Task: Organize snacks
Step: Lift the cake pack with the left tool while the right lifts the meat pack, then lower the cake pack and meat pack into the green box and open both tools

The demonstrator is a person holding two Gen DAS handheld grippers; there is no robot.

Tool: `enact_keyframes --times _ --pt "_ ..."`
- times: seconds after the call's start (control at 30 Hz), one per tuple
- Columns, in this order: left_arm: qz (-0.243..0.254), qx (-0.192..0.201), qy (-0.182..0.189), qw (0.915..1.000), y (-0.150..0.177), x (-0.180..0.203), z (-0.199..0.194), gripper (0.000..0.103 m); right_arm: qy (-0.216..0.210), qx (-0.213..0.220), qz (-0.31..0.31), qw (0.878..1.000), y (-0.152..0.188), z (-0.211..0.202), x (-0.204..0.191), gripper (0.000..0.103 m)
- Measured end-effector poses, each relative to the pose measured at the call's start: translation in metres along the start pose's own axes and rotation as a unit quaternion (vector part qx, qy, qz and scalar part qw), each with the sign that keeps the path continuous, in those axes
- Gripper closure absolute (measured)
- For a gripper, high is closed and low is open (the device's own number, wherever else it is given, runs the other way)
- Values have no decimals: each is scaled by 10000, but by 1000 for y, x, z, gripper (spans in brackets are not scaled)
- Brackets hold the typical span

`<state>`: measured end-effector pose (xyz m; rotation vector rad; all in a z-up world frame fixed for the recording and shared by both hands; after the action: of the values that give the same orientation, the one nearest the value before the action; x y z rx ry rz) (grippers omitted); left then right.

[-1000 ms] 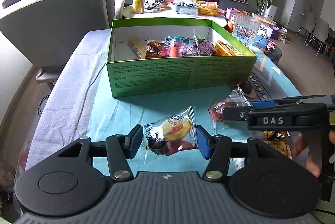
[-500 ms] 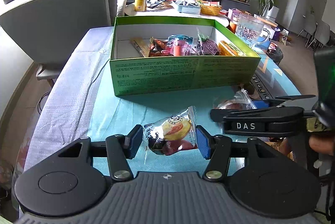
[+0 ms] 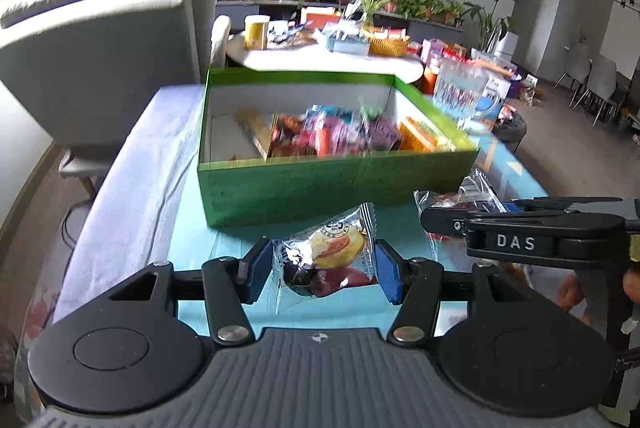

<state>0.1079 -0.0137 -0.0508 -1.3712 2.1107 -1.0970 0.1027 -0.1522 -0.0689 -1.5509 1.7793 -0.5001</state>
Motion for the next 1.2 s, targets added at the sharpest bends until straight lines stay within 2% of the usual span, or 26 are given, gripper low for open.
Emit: enact_keyframes --times 0.5,0.7,0.83,0.93,0.97,1.07,1.1,1.2 --pt "271 783 -152 9964 -72 7 1 51 -144 909 -69 9957 -56 -20 7 89" --pt "322 765 -163 9964 -76 9 10 51 -17 583 -71 9983 -39 -8 26 88" --pt "293 786 -214 9962 -83 5 17 51 -109 238 -90 9996 -17 0 41 79" --pt "259 822 -297 9958 -92 1 24 51 -249 13 -76 9997 -5 3 44 78" --pt "243 825 -296 9959 -95 0 26 51 -329 -23 -146 9994 -2 3 43 77" --pt "212 813 -294 9960 -96 -1 30 51 -513 -65 -513 9973 5 1 30 66" --pt "217 803 -282 9961 -96 0 31 51 -474 -64 -636 9968 6 2 27 62" --pt "248 743 -257 9966 -92 0 33 51 -250 63 -1259 9917 5 4 18 61"
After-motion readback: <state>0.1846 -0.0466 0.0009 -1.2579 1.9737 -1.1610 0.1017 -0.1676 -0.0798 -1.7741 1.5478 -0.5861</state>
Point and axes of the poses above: each gripper's, at about its wrist camera, not at the fingertips, and z roughly the way its jaws point, x to its right, y to its underside, the point moved 7 cm from there along z, roughly the way its jaws point, and after that the axes turned 2 degrees about z, right-handed, at the moved point
